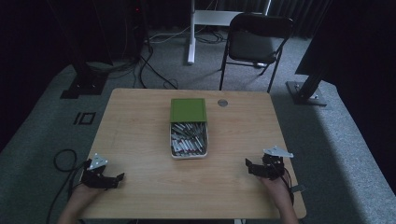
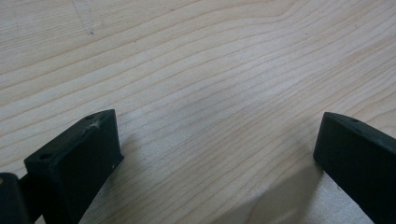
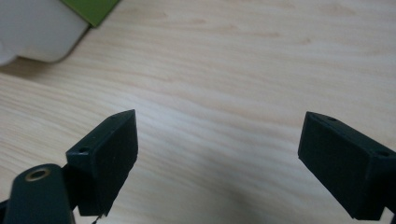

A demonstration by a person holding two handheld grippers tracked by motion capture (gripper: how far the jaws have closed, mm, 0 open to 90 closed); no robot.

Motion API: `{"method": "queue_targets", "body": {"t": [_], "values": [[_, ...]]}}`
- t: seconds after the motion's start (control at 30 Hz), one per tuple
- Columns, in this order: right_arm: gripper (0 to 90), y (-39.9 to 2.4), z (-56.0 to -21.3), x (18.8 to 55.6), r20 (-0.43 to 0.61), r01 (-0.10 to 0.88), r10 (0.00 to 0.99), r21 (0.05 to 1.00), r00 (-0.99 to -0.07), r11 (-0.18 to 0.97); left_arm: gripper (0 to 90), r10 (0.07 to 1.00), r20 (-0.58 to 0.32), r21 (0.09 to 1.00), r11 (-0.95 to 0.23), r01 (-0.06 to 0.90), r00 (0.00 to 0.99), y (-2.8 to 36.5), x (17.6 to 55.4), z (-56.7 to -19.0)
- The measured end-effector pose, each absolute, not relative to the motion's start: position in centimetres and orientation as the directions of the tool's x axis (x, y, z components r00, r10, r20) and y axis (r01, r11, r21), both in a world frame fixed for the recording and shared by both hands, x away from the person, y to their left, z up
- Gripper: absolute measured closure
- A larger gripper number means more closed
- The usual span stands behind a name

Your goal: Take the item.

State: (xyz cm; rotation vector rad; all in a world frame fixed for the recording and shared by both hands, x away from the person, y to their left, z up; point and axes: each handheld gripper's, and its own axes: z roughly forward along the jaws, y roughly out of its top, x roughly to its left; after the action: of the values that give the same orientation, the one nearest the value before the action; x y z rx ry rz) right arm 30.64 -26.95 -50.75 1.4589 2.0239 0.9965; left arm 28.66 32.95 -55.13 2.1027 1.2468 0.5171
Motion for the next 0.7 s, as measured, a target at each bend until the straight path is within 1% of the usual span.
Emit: {"method": "queue_targets", "body": {"t": [0.3,0.5,0.7], "values": [[13.8,-24.6,-48.5,31.8,0.046,0.567,0.912,0.795,-0.408,0.214,1.3,0.88,0.014,0.689,-0.353,0.633,0.475,33.0,28.7,-55.1],[13.8,-23.3,-47.6,32.4,0.049,0.552,0.897,0.802,-0.439,0.226,1.3,0.88,0.014,0.69,-0.352,0.633,0.475,33.0,28.7,-55.1],[13.8,-21.2,-46.5,33.0,0.034,0.526,0.863,0.805,-0.503,0.275,1.3,0.88,0.014,0.689,-0.352,0.633,0.475,33.0,28.7,-55.1]]}}
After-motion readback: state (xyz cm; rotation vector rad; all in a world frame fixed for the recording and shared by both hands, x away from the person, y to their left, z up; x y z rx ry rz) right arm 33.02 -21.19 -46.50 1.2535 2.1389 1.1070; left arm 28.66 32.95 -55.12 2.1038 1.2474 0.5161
